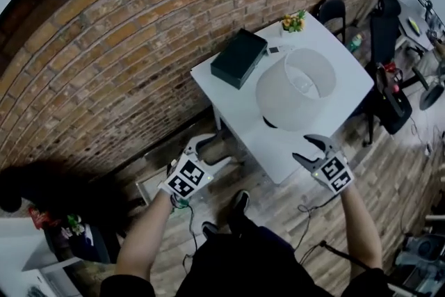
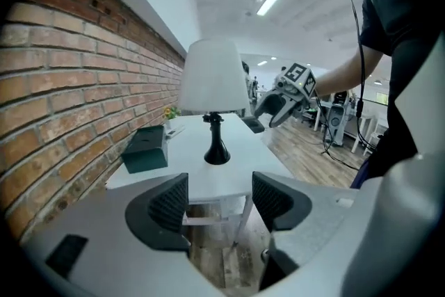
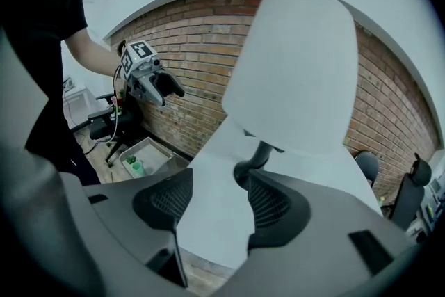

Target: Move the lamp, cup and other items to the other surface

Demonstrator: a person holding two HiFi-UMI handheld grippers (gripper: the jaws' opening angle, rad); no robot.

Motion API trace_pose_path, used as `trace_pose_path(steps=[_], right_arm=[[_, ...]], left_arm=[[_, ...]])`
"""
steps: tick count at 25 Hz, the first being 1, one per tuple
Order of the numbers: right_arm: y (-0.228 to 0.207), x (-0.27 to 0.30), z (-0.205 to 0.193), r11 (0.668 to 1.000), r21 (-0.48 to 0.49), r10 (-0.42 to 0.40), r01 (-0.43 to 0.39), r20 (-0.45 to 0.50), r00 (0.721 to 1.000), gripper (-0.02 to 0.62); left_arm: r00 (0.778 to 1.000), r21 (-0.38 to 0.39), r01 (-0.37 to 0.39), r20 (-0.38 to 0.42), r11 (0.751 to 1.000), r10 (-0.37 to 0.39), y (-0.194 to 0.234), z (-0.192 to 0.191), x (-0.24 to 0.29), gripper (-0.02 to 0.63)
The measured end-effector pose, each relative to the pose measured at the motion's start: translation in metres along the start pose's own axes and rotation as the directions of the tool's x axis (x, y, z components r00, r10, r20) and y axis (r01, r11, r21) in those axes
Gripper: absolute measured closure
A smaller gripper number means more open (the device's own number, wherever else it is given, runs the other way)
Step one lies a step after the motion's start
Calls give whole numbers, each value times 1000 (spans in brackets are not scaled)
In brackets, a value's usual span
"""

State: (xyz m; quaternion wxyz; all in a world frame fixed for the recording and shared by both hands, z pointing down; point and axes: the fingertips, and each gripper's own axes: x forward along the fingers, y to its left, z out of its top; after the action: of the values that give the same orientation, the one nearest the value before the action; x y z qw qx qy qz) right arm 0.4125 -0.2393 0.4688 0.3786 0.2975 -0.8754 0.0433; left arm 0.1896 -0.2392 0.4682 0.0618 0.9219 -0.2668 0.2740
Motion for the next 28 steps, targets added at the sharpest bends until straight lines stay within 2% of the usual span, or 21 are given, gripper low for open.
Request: trace_pose_path(steps=[3, 6, 10, 13, 16, 19, 22, 26, 28], right_arm=[[58, 15, 20, 998, -30, 51, -50, 4, 999, 351], [118, 35, 47, 992, -82, 98, -96, 28, 995, 357], [197, 62, 86, 976, -148, 167, -158, 54, 984, 365], [253, 85, 112, 952, -222, 233, -211, 79, 969, 367], [313, 102, 130, 933, -249, 283, -259, 67, 957, 370], [364, 118, 141, 910, -287, 328, -299, 58, 943, 370], [402, 132, 148, 893, -307, 360, -329, 47, 932, 370], [431, 153, 151, 862, -354, 406, -363, 56, 912, 370], [437, 166, 146, 859, -353, 417, -371, 60, 907, 370]], left_arm=[[992, -81, -120, 38, 989, 124, -6, -30, -50, 366], [969, -148, -231, 49, 962, 241, -11, -65, -108, 423], [940, -253, -322, 31, 912, 340, -24, -120, -187, 430], [917, -304, -380, 4, 874, 400, -34, -162, -241, 430], [881, -343, -454, -38, 822, 471, -48, -208, -291, 430], [848, -388, -508, -70, 769, 525, -64, -246, -328, 426], [827, -425, -539, -102, 728, 553, -81, -277, -353, 419], [803, -466, -571, -143, 676, 579, -97, -308, -371, 405], [784, -484, -595, -173, 642, 596, -103, -323, -374, 402]])
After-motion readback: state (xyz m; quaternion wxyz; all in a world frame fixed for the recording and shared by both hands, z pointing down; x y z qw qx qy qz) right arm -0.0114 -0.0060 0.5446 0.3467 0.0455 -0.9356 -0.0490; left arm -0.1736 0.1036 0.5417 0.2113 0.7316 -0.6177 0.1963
